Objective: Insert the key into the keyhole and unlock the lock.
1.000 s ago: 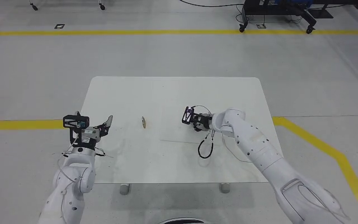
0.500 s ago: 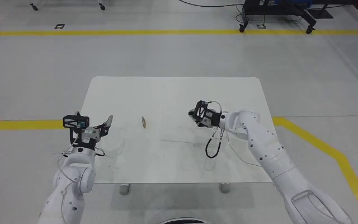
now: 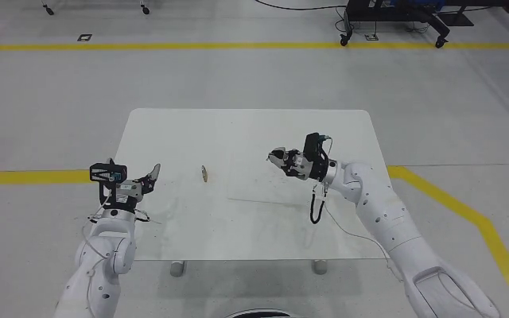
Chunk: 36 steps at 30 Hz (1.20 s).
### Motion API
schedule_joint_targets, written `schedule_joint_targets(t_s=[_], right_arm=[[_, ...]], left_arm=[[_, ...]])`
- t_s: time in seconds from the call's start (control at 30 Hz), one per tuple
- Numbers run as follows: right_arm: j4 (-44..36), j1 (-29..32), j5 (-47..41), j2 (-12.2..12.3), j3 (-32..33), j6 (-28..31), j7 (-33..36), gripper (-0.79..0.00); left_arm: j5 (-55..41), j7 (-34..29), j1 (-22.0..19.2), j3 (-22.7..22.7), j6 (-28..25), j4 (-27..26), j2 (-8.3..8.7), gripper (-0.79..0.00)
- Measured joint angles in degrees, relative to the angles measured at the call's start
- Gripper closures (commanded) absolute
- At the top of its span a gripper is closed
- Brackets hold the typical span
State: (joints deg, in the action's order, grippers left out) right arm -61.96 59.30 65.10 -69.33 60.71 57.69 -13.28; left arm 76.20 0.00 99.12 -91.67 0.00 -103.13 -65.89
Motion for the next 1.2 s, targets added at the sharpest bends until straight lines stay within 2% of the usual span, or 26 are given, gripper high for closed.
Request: schedule_joint_targets(t_s=[0.1,0.2,0.33,0.43,0.53,0.6,0.73,0.8,1.07,1.2], right_arm=[[0.0,0.0,-0.02,0.0,0.0,0.01,0.0,0.0],[0.0,0.0,-0.02,0.0,0.0,0.01,0.0,0.0],[0.0,0.0,-0.02,0.0,0.0,0.01,0.0,0.0],[0.0,0.0,-0.02,0.0,0.0,0.01,0.0,0.0],[0.0,0.0,-0.02,0.0,0.0,0.01,0.0,0.0],[0.0,0.0,-0.02,0.0,0.0,0.01,0.0,0.0],[0.0,0.0,-0.02,0.0,0.0,0.01,0.0,0.0],[0.0,0.0,-0.02,0.0,0.0,0.01,0.0,0.0],[0.0,0.0,-0.02,0.0,0.0,0.01,0.0,0.0],[-1.09,0.64,-3.44,-0.34,-0.76,0.27,-0.83,0.0]], left_arm=[[-1.98,1.14,0.14,-1.1,-0.43,-0.89,-0.08,-0.785],[-12.85,1.54,1.07,-2.84,-6.0,-3.49,-0.23,-0.785],[-35.79,-10.41,-2.43,-2.22,-20.98,-3.53,-0.01,-0.785],[-51.76,-22.1,-7.69,0.75,-26.3,-0.66,0.16,-0.785],[-64.19,-32.24,-13.36,3.98,-26.22,3.1,0.23,-0.785],[-69.36,-36.8,-16.03,5.44,-25.14,4.91,0.26,-0.785],[-76.25,-43.81,-18.57,6.93,-20.88,6.67,0.43,-0.785],[-76.21,-44.79,-18.65,6.93,-19.57,6.67,0.5,-0.785],[-77.03,-44.01,-18.22,7.27,-20.37,6.29,0.42,-0.785],[-86.69,-47.1,-18.43,8.78,-23.06,7.93,0.21,-0.785]])
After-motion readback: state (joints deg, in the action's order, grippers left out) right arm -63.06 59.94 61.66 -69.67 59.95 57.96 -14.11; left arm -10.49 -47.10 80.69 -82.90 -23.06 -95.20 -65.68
